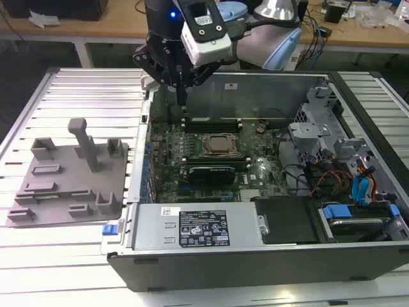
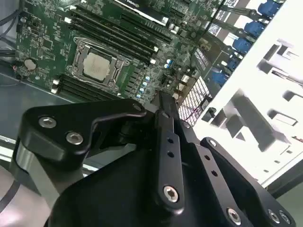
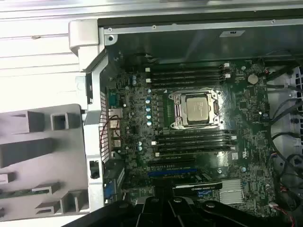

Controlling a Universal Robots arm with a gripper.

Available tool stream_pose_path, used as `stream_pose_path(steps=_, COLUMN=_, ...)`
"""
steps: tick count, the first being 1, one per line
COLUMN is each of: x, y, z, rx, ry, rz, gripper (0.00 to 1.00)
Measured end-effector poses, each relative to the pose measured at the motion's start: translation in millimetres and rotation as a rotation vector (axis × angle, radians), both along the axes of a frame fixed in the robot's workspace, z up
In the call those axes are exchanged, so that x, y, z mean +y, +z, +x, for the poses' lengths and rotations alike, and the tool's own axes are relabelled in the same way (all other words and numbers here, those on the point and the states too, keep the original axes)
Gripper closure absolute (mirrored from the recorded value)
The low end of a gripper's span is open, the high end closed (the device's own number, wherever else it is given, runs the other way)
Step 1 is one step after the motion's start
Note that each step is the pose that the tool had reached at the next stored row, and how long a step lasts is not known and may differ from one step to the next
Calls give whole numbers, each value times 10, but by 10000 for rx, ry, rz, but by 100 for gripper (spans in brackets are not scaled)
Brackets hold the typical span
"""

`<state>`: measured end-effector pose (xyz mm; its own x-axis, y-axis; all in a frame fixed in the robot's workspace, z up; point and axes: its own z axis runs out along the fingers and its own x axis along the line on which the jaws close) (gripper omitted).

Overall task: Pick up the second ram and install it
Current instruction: 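Reach for the second ram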

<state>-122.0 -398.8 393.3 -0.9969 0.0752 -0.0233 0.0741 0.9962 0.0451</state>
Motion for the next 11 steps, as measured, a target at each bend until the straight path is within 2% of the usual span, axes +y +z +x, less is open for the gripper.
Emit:
stream_pose_path(steps=2, x=0, y=0, z=-242, rx=-7, ry=-2, rz=0, gripper=92)
stream_pose_path(steps=4, x=0, y=0, z=-421, rx=-10, ry=-2, rz=0, gripper=92)
stream_pose_path(steps=11, x=0, y=-2, z=-796, rx=-10, ry=-2, rz=-1, gripper=92)
